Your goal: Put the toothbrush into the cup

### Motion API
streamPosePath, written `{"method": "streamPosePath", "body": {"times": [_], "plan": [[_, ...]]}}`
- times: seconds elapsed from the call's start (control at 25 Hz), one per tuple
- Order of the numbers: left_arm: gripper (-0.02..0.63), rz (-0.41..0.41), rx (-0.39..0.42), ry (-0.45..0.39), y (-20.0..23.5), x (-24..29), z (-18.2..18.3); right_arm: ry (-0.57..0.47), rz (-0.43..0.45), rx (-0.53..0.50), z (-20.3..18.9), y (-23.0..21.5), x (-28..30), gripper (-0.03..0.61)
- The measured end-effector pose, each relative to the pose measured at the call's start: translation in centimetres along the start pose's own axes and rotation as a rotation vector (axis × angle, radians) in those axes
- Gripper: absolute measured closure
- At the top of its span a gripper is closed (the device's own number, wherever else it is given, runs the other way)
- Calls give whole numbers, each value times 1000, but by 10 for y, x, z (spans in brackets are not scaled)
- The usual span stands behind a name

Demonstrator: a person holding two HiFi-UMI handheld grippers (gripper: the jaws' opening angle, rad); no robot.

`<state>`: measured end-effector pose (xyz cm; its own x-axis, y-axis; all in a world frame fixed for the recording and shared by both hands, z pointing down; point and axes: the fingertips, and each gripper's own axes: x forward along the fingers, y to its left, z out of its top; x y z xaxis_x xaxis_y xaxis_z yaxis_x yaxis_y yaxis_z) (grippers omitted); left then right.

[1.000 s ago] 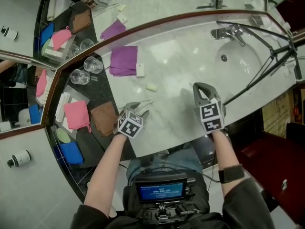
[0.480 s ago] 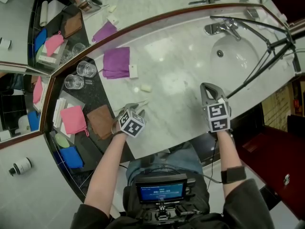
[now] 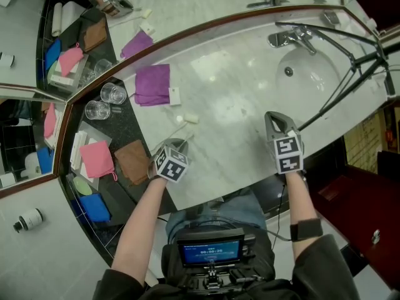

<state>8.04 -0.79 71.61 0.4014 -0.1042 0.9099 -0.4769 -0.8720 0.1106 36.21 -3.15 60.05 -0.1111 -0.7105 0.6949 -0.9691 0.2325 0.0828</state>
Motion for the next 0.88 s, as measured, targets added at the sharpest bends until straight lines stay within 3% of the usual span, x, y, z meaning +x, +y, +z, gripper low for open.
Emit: {"method": "streamPosePath", "body": {"times": [0.32,0.64,0.88], "plan": [[595,60,-73,-151,18,-27,25,-4,28,-25,13,12,8,571],[595,200,-162,-493,62,-97,77,-23,118,-102,53,50,16,571],[595,339,-237,-681,106,-152,81,-15,247,-165,82,108,26,571]]}}
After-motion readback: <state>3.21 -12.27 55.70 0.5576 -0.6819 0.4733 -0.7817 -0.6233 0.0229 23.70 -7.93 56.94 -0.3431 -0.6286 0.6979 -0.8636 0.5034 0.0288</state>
